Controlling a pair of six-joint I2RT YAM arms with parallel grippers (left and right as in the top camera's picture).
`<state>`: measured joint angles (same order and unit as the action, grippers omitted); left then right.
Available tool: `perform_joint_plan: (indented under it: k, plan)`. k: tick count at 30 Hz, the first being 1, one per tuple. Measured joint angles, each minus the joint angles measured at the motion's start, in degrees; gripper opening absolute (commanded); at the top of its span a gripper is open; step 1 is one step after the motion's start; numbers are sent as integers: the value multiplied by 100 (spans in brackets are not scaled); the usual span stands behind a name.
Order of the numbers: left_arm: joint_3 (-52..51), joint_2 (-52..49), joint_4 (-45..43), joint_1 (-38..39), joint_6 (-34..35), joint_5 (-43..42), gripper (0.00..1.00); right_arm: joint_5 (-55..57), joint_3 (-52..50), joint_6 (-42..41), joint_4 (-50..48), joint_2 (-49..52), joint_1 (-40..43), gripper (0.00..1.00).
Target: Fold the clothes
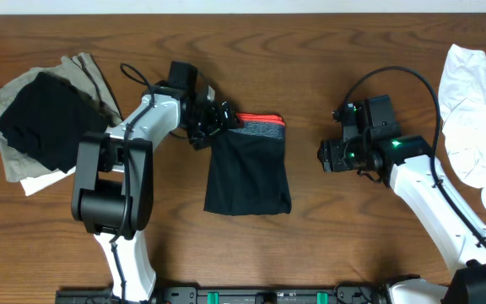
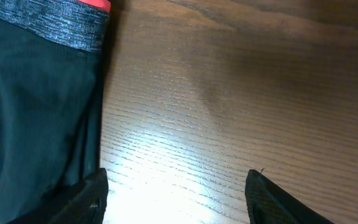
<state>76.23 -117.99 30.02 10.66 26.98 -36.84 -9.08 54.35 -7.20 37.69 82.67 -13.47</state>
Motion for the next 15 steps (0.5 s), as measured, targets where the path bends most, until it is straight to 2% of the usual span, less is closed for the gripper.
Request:
perform_joint_plan:
  k: [4,6,9,15]
  plan:
    - [22,4,-94,114,-33,162,89,-61,0,0,-63,0,0,69]
    - [26,4,-188,179,-111,234,95,-101,0,0,-133,0,0,69]
    - [42,20,-269,295,-238,323,96,-146,0,0,-313,37,-4,67]
    - [44,26,-308,470,-498,472,96,-216,2,2,-1349,601,-260,66]
